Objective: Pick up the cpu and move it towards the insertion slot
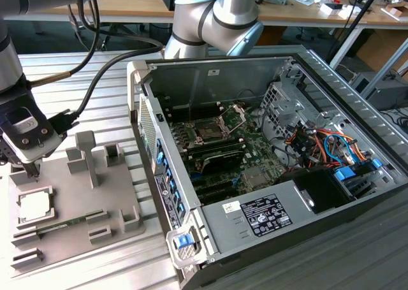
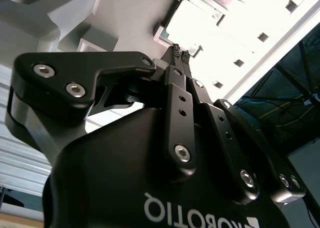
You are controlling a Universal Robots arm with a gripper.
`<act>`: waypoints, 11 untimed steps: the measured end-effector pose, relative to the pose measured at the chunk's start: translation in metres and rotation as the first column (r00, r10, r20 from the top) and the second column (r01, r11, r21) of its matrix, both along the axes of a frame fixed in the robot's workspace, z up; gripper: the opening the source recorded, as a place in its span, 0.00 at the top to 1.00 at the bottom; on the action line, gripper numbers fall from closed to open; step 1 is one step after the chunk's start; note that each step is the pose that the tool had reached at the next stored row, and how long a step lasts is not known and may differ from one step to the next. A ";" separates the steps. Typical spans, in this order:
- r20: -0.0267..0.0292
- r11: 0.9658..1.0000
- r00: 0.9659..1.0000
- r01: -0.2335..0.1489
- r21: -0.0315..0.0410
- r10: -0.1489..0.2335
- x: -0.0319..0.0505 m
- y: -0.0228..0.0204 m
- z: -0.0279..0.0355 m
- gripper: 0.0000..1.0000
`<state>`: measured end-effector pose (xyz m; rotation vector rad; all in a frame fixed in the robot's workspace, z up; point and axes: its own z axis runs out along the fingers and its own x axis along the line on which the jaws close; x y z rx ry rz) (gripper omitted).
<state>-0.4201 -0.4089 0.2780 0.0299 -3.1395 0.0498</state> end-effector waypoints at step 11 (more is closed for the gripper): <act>0.000 1.000 1.000 0.000 -0.002 0.000 -0.0006 -0.0013 -0.0018 0.89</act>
